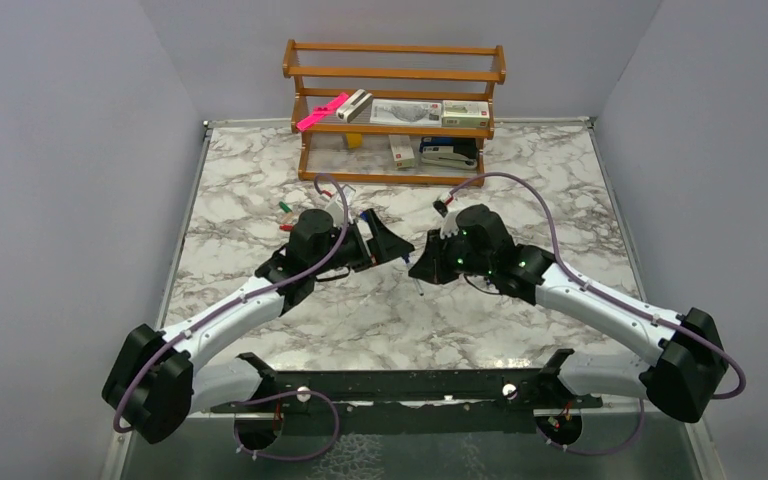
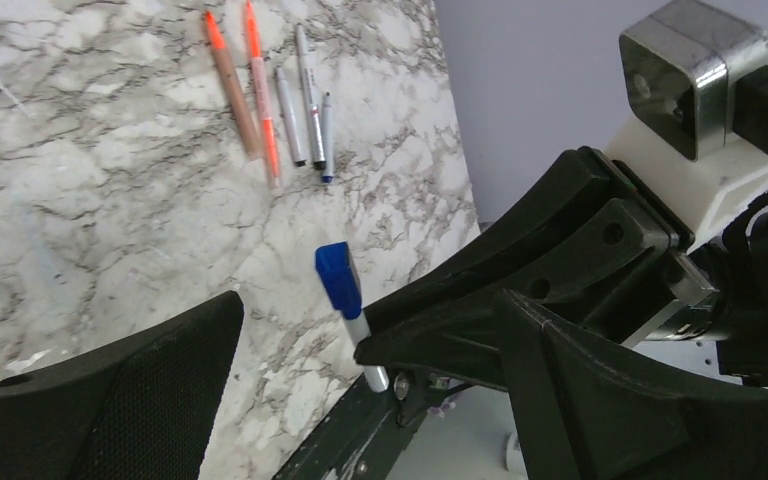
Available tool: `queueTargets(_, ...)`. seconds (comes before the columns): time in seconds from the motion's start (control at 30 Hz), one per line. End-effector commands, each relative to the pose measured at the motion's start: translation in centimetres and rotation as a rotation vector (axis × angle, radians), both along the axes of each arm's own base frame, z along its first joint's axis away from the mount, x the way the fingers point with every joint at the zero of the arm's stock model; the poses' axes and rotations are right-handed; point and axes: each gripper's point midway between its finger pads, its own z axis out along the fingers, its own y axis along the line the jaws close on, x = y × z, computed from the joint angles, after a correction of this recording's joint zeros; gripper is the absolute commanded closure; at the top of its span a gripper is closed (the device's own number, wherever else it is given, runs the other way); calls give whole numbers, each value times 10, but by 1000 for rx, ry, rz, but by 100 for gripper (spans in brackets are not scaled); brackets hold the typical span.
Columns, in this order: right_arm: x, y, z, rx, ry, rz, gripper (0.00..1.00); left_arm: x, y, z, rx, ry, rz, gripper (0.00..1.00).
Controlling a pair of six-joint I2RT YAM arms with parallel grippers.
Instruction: Open the pen caps
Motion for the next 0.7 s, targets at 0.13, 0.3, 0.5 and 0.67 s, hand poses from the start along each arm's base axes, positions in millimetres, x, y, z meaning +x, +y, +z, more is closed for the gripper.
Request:
queueTargets(0.13,-5,29,28,192,20,60,99,-1,-27,5,-48,-16,8,4)
queueTargets(0.3,-4,28,30,194,15,53,99,-2,-26,6,-48,-21,21,12)
queueTargets(0.5,-2,25,23,168,21,35,99,-2,-24,5,-46,-23,26,33)
queueTargets(0.67,0,20,17,142,25,9,99,-2,-25,5,-47,-21,25,43)
